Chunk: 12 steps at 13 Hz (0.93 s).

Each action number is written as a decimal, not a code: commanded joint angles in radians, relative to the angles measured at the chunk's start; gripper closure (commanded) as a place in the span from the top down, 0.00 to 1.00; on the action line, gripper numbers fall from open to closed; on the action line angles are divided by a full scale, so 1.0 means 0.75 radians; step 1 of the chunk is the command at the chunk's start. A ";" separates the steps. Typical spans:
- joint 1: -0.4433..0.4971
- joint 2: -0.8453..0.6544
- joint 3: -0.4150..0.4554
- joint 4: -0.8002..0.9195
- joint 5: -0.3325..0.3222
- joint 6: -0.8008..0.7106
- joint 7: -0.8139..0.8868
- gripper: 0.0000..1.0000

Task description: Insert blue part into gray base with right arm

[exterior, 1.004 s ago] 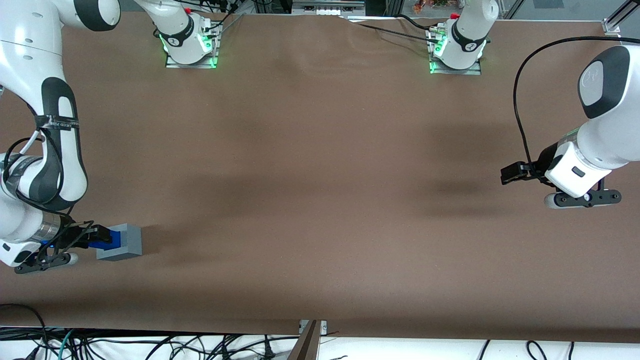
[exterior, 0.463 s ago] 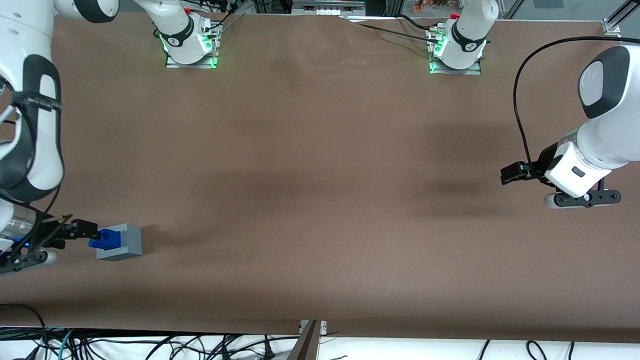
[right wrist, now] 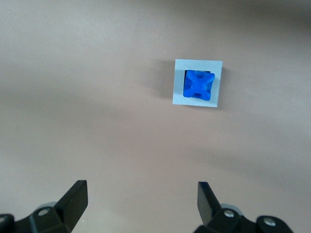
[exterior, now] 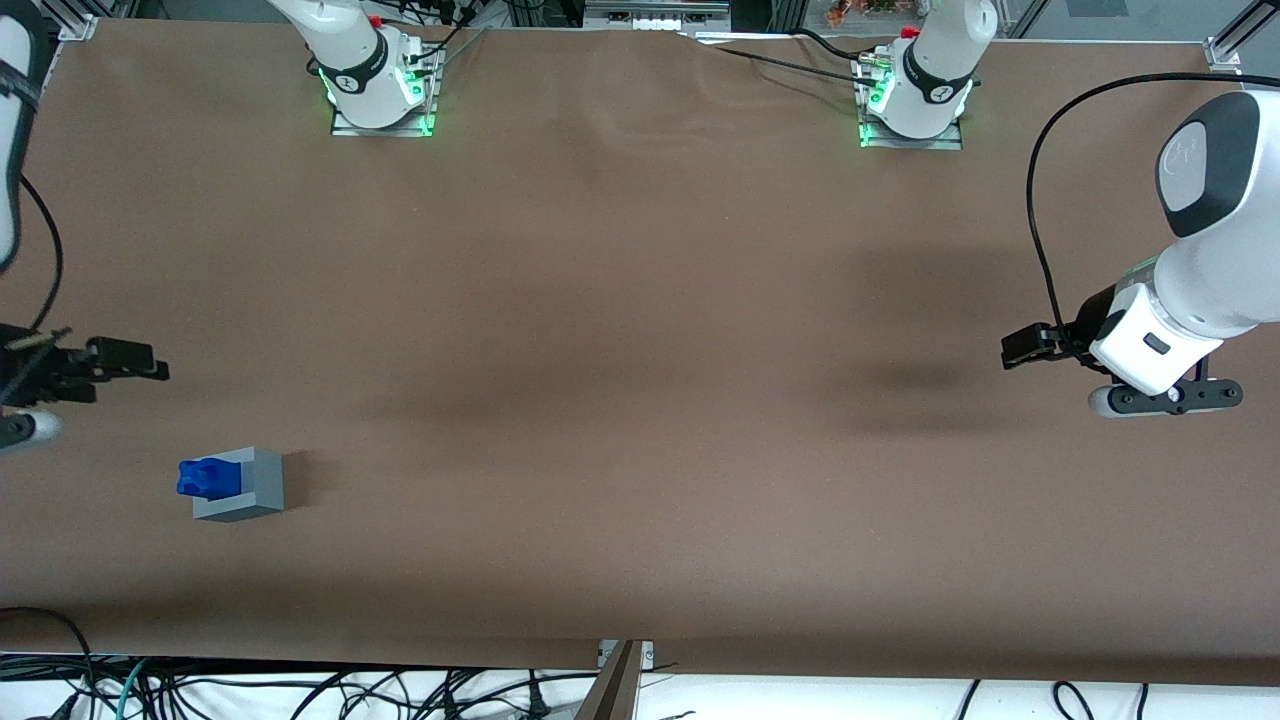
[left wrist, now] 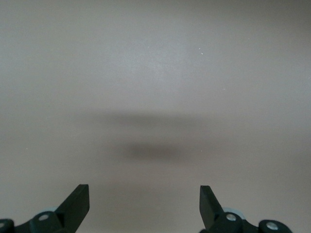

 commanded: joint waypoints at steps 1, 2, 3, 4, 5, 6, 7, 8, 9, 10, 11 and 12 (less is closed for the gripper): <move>0.008 -0.232 0.035 -0.192 -0.140 0.002 -0.010 1.00; 0.010 -0.305 0.039 -0.247 -0.185 0.012 0.000 1.00; 0.010 -0.375 0.039 -0.300 -0.206 0.071 0.000 1.00; 0.012 -0.452 0.043 -0.390 -0.210 0.122 0.002 1.00; 0.012 -0.514 0.049 -0.488 -0.210 0.167 0.000 1.00; 0.012 -0.563 0.066 -0.555 -0.210 0.157 0.008 1.00; 0.010 -0.606 0.074 -0.621 -0.208 0.145 0.097 1.00; 0.010 -0.619 0.076 -0.640 -0.212 0.145 0.189 1.00; 0.008 -0.617 0.076 -0.640 -0.212 0.143 0.186 1.00; 0.004 -0.603 0.074 -0.632 -0.206 0.141 0.182 1.00; -0.004 -0.578 0.060 -0.612 -0.196 0.121 0.184 1.00; -0.008 -0.556 0.054 -0.589 -0.196 0.102 0.186 1.00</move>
